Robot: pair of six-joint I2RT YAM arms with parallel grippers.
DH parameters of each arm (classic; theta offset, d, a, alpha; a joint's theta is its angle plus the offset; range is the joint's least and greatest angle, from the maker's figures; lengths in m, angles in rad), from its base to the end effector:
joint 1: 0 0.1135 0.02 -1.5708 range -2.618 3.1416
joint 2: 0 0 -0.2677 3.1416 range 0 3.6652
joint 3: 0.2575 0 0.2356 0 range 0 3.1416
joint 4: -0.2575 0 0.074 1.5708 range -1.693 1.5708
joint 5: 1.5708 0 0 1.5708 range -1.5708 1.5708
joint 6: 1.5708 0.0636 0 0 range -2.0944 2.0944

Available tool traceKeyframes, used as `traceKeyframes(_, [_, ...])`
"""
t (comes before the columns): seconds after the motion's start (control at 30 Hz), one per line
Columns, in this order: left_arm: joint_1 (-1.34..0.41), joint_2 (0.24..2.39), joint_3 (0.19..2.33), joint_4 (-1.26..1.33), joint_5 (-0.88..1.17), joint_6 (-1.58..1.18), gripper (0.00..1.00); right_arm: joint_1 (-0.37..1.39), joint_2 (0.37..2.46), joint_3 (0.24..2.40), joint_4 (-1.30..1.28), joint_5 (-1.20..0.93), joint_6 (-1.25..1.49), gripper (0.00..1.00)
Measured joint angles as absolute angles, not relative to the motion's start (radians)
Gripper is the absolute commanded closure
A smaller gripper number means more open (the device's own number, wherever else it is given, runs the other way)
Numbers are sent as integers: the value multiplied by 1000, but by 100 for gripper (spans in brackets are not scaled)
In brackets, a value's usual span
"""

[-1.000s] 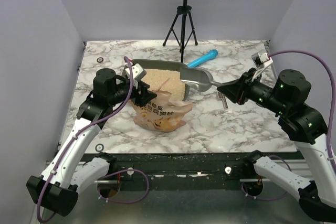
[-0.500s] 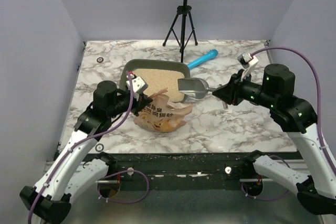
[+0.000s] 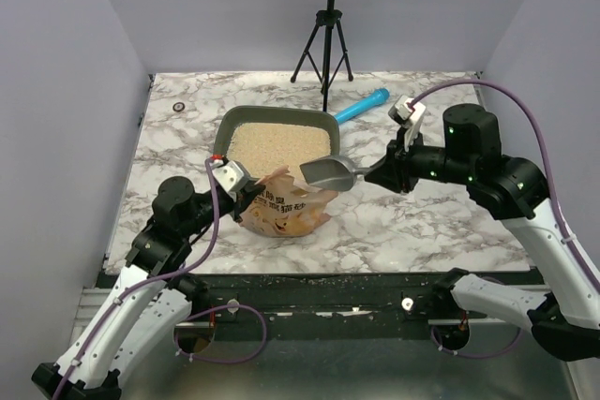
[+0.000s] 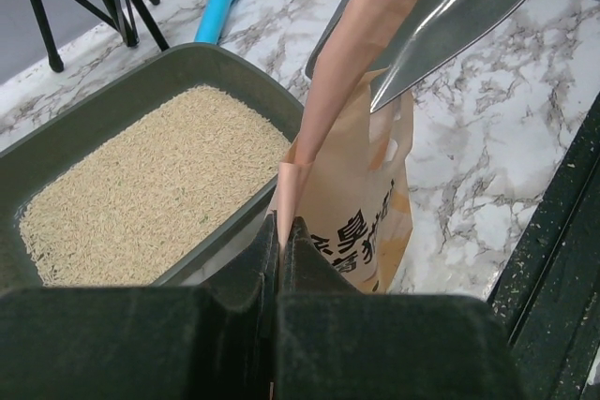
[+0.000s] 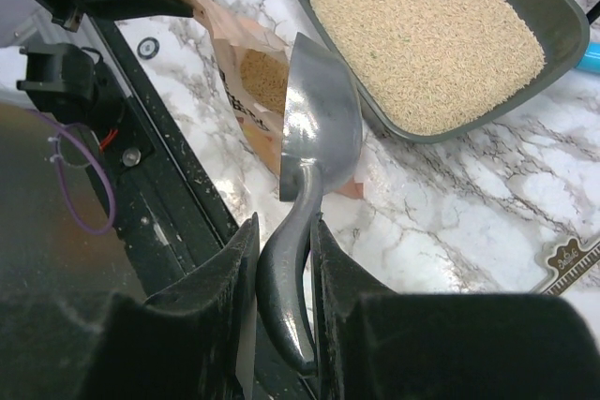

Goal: Fill the litter box with clean litter

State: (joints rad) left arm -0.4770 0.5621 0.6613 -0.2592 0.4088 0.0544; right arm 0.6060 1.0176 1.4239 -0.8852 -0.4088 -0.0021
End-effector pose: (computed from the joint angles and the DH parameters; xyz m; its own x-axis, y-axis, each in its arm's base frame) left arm 0.1171 -0.0890 0.3174 -0.0995 0.1076 -0.9892 0.7765 0.6301 -0.0095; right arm 0.1355 0.1247 0.4254 -0.3770 -0.2636 -0.8879 -0.8134 0.5527 0.1813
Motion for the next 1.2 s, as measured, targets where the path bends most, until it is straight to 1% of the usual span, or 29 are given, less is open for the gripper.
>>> traceKeyframes(0.47, [-529,460,577,-202,375,22,100,695,1121,1480,-957,-387,-157,99])
traceKeyframes(0.73, [-545,429,556,-197,374,-5,100,762,1148,1503,-1017,-378,-187,99])
traceKeyframes(0.97, [-568,409,543,-198,375,-13,100,846,1201,1508,-1031,-321,-193,99])
traceKeyframes(1.2, [-589,393,533,-197,374,-12,100,892,1304,1579,-1053,-292,-208,99])
